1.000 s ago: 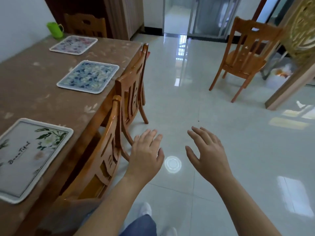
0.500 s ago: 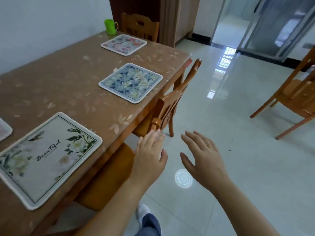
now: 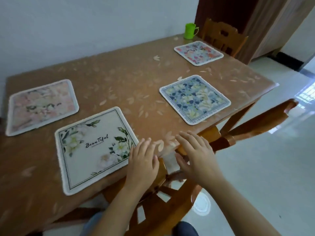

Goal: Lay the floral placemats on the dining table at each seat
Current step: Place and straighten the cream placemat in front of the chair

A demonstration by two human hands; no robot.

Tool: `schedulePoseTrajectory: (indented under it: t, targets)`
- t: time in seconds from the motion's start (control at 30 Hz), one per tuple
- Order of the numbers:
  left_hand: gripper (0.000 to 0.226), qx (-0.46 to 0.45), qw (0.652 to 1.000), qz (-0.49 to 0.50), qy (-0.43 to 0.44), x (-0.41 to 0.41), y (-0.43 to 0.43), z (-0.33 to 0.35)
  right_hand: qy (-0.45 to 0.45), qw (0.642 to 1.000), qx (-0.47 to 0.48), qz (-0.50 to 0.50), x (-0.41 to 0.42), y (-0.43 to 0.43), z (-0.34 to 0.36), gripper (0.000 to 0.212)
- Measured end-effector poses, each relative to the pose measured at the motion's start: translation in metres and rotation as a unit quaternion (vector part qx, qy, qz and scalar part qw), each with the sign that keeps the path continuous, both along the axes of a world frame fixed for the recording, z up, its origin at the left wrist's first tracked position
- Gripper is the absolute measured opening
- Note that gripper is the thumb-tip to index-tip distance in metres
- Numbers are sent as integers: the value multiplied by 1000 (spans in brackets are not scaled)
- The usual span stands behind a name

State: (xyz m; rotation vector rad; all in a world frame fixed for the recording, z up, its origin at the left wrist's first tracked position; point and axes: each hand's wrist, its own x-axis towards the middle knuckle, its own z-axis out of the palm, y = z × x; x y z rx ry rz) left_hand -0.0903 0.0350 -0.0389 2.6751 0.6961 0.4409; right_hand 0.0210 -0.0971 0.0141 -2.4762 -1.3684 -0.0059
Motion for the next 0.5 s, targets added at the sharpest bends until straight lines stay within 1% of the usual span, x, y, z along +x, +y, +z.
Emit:
schedulePoseTrajectory:
  t: [0.1, 0.17, 0.23, 0.37, 0.5]
  targets:
    - [43, 15, 998, 60, 21, -3, 11, -8, 2, 998, -12, 64, 18, 28, -8, 47]
    - [42, 9, 993, 108, 38, -10, 18, -13, 1, 994, -16, 106, 28, 46, -14, 46]
    - [42, -2, 986, 155, 63, -18, 23, -15, 11, 989, -24, 145, 34, 63, -19, 46]
    - [42, -17, 967, 240, 80, -34, 32, -21, 26, 975, -41, 218, 39, 93, -27, 47]
    - [44, -33, 952, 293, 88, -55, 38, -30, 43, 959, -54, 275, 31, 116, -40, 45]
